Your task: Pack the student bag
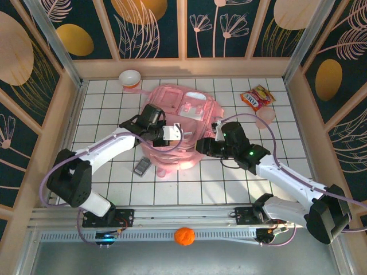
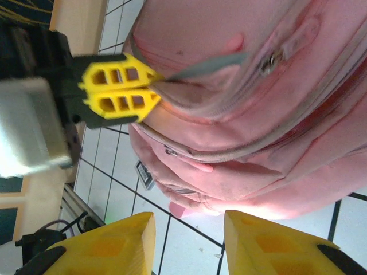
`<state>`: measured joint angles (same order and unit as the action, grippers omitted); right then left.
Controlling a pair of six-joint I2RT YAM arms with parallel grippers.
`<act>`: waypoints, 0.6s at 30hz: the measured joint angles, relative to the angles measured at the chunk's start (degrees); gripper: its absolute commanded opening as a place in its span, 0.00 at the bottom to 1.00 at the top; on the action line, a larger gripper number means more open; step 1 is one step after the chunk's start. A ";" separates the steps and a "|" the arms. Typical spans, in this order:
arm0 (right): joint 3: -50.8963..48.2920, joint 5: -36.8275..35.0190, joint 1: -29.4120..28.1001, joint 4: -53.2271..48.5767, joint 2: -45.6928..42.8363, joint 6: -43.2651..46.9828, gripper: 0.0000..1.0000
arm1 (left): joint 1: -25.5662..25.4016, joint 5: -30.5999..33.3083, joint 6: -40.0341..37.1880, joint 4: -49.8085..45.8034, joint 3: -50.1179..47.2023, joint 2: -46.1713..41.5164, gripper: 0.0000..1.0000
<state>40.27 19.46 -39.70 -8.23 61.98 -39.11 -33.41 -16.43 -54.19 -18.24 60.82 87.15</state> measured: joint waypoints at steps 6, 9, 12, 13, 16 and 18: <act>0.98 -2.51 -4.63 0.35 3.26 2.36 0.37 | 0.07 -2.56 6.58 0.00 3.45 -2.34 0.00; 1.70 -4.20 -5.60 0.74 5.25 3.30 0.38 | 0.11 -3.32 8.50 -0.07 4.33 -2.34 0.00; 2.25 -5.31 -5.70 1.03 6.80 4.66 0.41 | 0.15 -3.76 9.53 -0.50 4.61 -2.29 0.00; 2.51 -5.57 -5.79 1.07 7.32 5.14 0.41 | 0.15 -3.85 9.73 -0.66 4.63 -2.29 0.00; 3.61 -5.88 -5.79 1.29 9.14 6.67 0.41 | 0.31 -4.15 10.03 -0.94 4.63 -2.29 0.00; 4.44 -5.88 -5.79 1.68 10.49 7.65 0.41 | 0.39 -4.20 10.36 -0.94 4.66 -2.29 0.00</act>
<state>44.71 13.58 -45.50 -6.55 72.47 -31.46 -33.01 -20.62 -43.83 -19.18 65.47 84.86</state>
